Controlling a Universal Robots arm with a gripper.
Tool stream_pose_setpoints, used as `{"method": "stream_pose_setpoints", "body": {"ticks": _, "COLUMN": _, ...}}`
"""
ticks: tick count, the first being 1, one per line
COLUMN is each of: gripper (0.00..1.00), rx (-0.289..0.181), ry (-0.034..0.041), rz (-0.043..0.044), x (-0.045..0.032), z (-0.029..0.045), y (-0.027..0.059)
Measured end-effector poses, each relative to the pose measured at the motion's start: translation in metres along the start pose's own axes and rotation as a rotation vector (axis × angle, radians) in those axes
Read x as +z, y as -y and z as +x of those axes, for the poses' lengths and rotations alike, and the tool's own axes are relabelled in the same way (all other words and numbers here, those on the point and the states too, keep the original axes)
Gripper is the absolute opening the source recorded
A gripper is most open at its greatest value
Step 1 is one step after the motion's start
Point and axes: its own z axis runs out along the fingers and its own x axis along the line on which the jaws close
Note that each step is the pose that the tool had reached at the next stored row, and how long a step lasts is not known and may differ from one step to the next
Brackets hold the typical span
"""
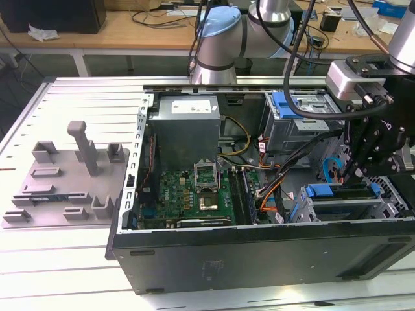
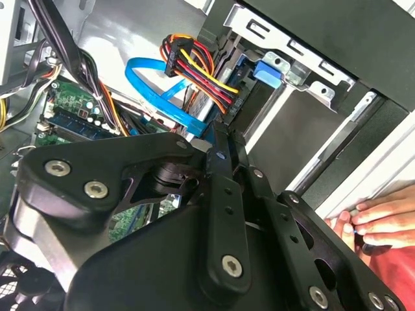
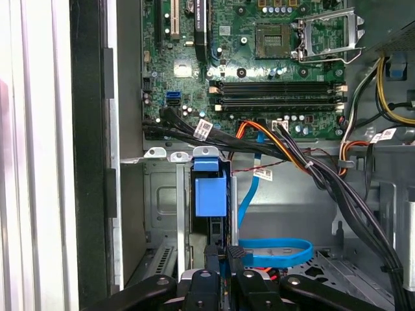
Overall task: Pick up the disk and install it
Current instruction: 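Insert the second disk wire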
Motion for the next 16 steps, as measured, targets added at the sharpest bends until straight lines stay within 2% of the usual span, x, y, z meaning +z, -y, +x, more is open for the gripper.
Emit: {"method": "stream_pose_setpoints", "body": {"ticks": 16, "gripper": 0.16, "rx": 0.000, "ry": 0.0008, "rz": 0.0000, "x": 0.0030, "z": 0.0000, "y": 0.0009}}
